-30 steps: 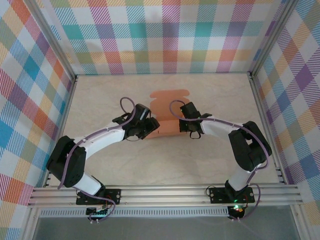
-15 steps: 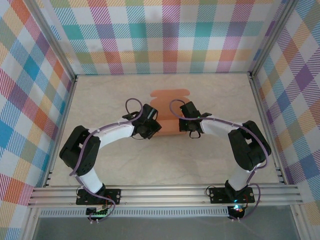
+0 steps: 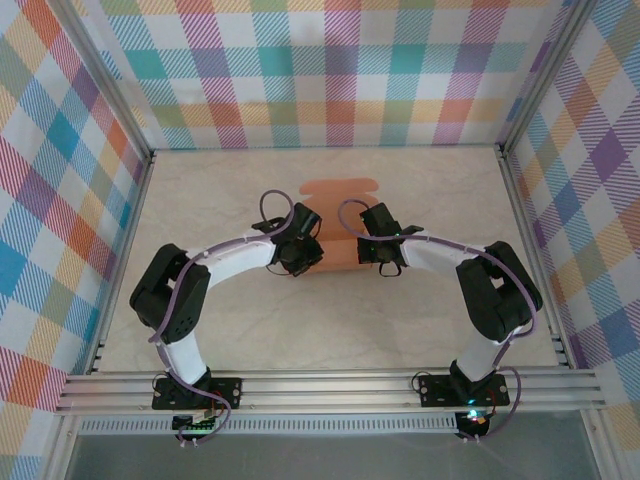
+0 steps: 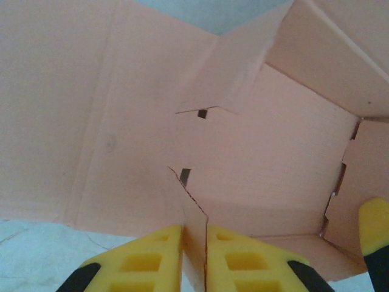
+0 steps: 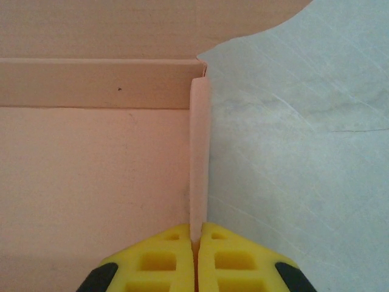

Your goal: Fold the paper box

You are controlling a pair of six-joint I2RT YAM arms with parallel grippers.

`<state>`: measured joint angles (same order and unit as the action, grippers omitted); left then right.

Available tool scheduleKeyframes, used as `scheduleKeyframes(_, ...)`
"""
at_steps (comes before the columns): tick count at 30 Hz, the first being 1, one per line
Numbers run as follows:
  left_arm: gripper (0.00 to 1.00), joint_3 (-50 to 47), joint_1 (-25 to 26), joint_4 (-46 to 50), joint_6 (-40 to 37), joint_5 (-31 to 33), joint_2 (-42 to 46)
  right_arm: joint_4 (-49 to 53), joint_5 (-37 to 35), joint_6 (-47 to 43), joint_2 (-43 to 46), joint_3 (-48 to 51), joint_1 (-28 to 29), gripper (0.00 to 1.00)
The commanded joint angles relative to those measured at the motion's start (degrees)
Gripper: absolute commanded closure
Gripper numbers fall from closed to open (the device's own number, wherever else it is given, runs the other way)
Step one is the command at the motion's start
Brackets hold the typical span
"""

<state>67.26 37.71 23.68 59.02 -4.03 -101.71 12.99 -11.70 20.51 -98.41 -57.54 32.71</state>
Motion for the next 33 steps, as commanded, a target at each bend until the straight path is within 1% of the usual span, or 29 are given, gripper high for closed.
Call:
scheduleKeyframes(1, 0.82, 2.6, 0.6, 4.1, -8.7, -2.4, -1.7, 1.6, 1.4, -1.3, 1.3, 0.8, -0.1, 1.0)
scheduleKeyframes(2, 0.79, 2.8, 0.6, 4.1, -11.0, -3.1, -1.9, 1.6, 1.4, -1.4, 1.3, 0.8, -0.1, 1.0)
scheduleKeyframes(4, 0.69, 2.2, 0.5, 2.8, -15.1, -4.7, -1.6, 1.4, 1.7, -1.4, 1.1, 0.8, -0.1, 1.0)
scheduleKeyframes(6, 0.56, -0.2, 0.5, -1.1, -18.6, -5.4, -0.4, 1.0, 2.9, -1.1, 1.0, 0.9, -0.3, 1.0)
scheduleKeyframes(7, 0.51, -1.7, 0.5, -3.4, -19.7, -5.3, 0.6, 1.1, 3.7, -1.0, 0.9, 0.8, -0.4, 1.0)
scheduleKeyframes(9, 0.38, -5.6, 0.5, -10.6, -22.3, -4.4, 3.4, 1.5, 6.6, -0.4, 0.7, 0.3, -1.0, 1.0)
scheduleKeyframes(11, 0.24, -8.0, 0.5, -14.1, -24.9, -2.4, 6.4, 2.5, 9.2, 0.4, 0.4, -0.4, -1.9, 1.0)
scheduleKeyframes(12, 0.19, -9.3, 0.5, -15.4, -26.3, -0.6, 8.3, 3.8, 11.4, 0.7, 0.1, -1.2, -2.6, 1.0)
scheduleKeyframes(13, 0.16, -10.4, 0.5, -16.7, -27.7, 1.0, 10.1, 5.0, 13.0, 0.9, -0.3, -2.0, -3.3, 1.0)
scheduleKeyframes(15, 0.09, -14.7, 0.6, -22.7, -33.4, 2.5, 15.3, 7.8, 17.7, 1.1, -0.6, -3.8, -5.3, 1.0)
scheduleKeyframes(16, 0.08, -16.5, 0.6, -25.5, -36.1, 3.2, 17.5, 9.0, 20.0, 1.1, -0.7, -4.6, -6.1, 1.0)
scheduleKeyframes(17, 0.06, -18.7, 0.5, -28.5, -39.9, 3.3, 19.4, 10.0, 22.6, 1.0, -0.7, -5.2, -6.9, 1.0)
scheduleKeyframes(19, 0.01, -19.4, 0.4, -28.8, -48.1, 1.9, 21.5, 12.3, 27.3, 0.2, -0.8, -6.8, -8.2, 1.0)
scheduleKeyframes(20, 0.01, -19.4, 0.2, -28.6, -53.5, -0.1, 22.0, 13.5, 28.8, 0.1, -0.7, -7.4, -8.6, 1.0)
scheduleKeyframes(21, 0.02, -19.9, 0.0, -28.7, -58.8, -3.8, 22.6, 14.7, 29.8, 0.1, -0.7, -8.1, -9.0, 1.0)
scheduleKeyframes(22, 0.06, -20.9, -0.1, -29.2, -63.6, -7.0, 23.4, 16.1, 31.2, 0.2, -0.6, -8.8, -9.3, 1.0)
scheduleKeyframes(23, 0.06, -22.5, -0.1, -30.9, -67.0, -8.5, 24.3, 17.2, 31.9, 0.4, -0.7, -9.3, -9.5, 1.0)
scheduleKeyframes(24, 0.12, -24.7, -0.1, -33.6, -69.8, -9.1, 25.6, 18.0, 32.1, 1.0, -0.5, -9.6, -9.9, 1.0)
scheduleKeyframes(26, 0.23, -28.5, 0.0, -38.7, -73.0, -8.6, 27.7, 18.3, 32.5, 2.1, -0.4, -9.4, -10.4, 1.0)
scheduleKeyframes(29, 0.23, -31.2, 0.5, -41.5, -76.6, -10.4, 29.3, 17.8, 33.1, 3.6, -0.1, -8.9, -10.9, 1.0)
scheduleKeyframes(31, 0.21, -32.8, 1.2, -43.2, -78.3, -11.0, 29.7, 17.1, 33.2, 4.0, -0.3, -8.7, -11.0, 1.0)
scheduleKeyframes(33, 0.21, -35.0, 1.5, -45.2, -79.0, -8.2, 30.4, 16.5, 32.4, 4.4, -0.7, -8.5, -11.0, 1.0)
